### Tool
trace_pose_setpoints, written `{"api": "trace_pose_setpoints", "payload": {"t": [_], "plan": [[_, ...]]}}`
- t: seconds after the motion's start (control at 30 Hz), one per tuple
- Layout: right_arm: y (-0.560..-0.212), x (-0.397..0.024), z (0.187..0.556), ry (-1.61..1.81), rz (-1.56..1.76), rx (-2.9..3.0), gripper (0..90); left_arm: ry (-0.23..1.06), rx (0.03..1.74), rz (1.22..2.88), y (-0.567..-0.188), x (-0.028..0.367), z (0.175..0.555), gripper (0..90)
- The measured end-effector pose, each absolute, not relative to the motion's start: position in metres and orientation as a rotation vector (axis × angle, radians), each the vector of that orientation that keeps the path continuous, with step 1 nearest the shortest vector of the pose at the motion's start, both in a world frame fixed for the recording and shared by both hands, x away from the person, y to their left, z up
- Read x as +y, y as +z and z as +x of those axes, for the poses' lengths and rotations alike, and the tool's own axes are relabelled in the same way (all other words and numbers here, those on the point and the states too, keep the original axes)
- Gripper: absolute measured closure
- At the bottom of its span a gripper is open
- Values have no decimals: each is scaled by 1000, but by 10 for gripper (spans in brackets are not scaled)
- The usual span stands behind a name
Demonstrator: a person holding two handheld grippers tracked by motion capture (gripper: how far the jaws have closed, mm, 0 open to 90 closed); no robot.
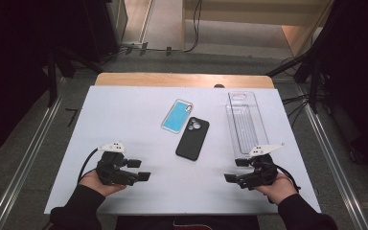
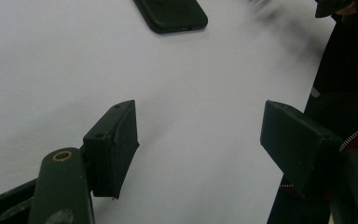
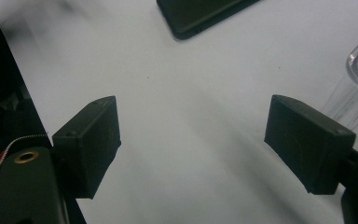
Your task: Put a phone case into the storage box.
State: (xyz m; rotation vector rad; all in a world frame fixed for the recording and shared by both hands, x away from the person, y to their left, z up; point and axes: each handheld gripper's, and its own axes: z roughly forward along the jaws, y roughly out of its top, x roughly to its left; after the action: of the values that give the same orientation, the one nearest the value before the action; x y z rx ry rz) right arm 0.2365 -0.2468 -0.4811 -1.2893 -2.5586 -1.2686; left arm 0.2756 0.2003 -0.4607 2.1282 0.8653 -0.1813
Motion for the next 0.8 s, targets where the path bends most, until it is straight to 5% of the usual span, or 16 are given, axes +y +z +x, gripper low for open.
{"api": "trace_pose_setpoints", "payload": {"t": [0.8], "plan": [[-482, -244, 236, -1253, -1267, -2573, 164, -185, 878, 2119, -460, 201, 276, 276]]}}
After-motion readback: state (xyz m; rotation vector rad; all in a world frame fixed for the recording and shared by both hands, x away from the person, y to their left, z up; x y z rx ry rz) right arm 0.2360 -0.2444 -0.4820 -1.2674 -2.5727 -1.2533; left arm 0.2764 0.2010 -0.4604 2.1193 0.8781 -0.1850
